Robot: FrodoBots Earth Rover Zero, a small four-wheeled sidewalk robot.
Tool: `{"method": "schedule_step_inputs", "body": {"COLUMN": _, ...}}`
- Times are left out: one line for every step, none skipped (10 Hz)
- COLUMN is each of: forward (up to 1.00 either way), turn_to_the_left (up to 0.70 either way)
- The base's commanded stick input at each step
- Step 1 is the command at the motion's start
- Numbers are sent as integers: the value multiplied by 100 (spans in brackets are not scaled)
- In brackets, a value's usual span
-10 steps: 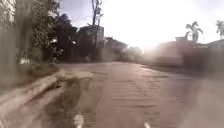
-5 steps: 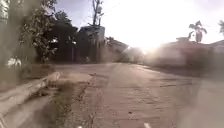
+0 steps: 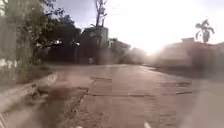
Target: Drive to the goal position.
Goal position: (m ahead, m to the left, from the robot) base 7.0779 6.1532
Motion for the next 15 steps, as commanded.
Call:
{"method": "schedule_step_inputs", "body": {"forward": 100, "turn_to_the_left": 0}}
{"method": "schedule_step_inputs", "body": {"forward": 100, "turn_to_the_left": 0}}
{"method": "schedule_step_inputs", "body": {"forward": 100, "turn_to_the_left": 0}}
{"method": "schedule_step_inputs", "body": {"forward": 100, "turn_to_the_left": 0}}
{"method": "schedule_step_inputs", "body": {"forward": 100, "turn_to_the_left": 0}}
{"method": "schedule_step_inputs", "body": {"forward": 100, "turn_to_the_left": 0}}
{"method": "schedule_step_inputs", "body": {"forward": 100, "turn_to_the_left": 38}}
{"method": "schedule_step_inputs", "body": {"forward": 100, "turn_to_the_left": 40}}
{"method": "schedule_step_inputs", "body": {"forward": 100, "turn_to_the_left": 40}}
{"method": "schedule_step_inputs", "body": {"forward": 100, "turn_to_the_left": 40}}
{"method": "schedule_step_inputs", "body": {"forward": 100, "turn_to_the_left": 40}}
{"method": "schedule_step_inputs", "body": {"forward": 100, "turn_to_the_left": 40}}
{"method": "schedule_step_inputs", "body": {"forward": 100, "turn_to_the_left": 40}}
{"method": "schedule_step_inputs", "body": {"forward": 100, "turn_to_the_left": 40}}
{"method": "schedule_step_inputs", "body": {"forward": 100, "turn_to_the_left": 17}}
